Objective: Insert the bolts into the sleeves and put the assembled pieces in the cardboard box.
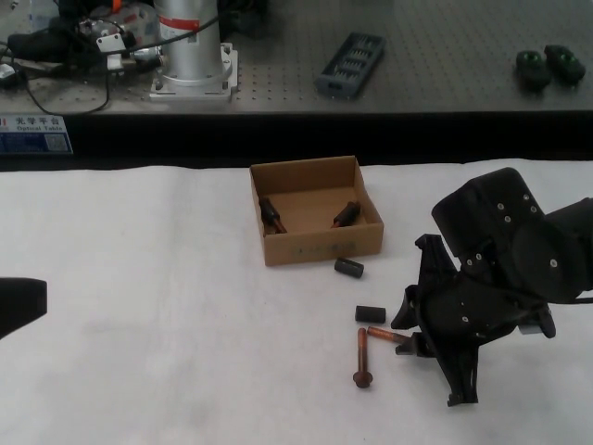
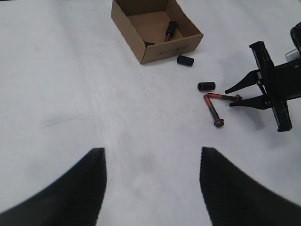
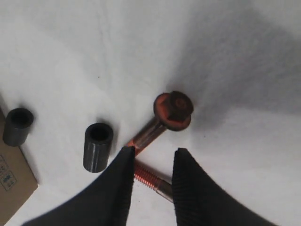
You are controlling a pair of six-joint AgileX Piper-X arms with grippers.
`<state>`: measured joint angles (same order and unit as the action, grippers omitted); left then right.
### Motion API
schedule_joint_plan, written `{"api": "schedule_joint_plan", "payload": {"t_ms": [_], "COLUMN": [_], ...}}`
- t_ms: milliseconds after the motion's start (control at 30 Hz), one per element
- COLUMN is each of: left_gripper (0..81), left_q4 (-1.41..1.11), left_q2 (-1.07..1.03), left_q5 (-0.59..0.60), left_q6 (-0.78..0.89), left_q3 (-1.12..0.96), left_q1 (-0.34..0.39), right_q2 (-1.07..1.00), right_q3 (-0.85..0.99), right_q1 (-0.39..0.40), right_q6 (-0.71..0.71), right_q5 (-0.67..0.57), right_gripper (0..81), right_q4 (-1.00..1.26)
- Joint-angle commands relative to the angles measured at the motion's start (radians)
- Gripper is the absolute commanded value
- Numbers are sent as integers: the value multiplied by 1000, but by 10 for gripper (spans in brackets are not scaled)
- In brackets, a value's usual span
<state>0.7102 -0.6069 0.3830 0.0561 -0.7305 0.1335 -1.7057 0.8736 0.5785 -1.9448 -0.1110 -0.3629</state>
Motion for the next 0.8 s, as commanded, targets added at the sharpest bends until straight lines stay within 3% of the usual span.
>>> {"api": "schedule_joint_plan", "payload": {"t_ms": [0, 767], "left_gripper": [430, 430], "left_q4": [-1, -1], "left_q2": [-2, -2], "left_q5": [-4, -4], "left_q6": [-12, -19], "left_q3": [-7, -7], "left_q1": [-2, -2], "right_q2": [-3, -44], "right_q3": [8, 8], "right_q1": [-13, -28], "right_q6": [-45, -53], "right_q5": [34, 34], "right_gripper": [229, 229], "right_q4": [21, -13]}}
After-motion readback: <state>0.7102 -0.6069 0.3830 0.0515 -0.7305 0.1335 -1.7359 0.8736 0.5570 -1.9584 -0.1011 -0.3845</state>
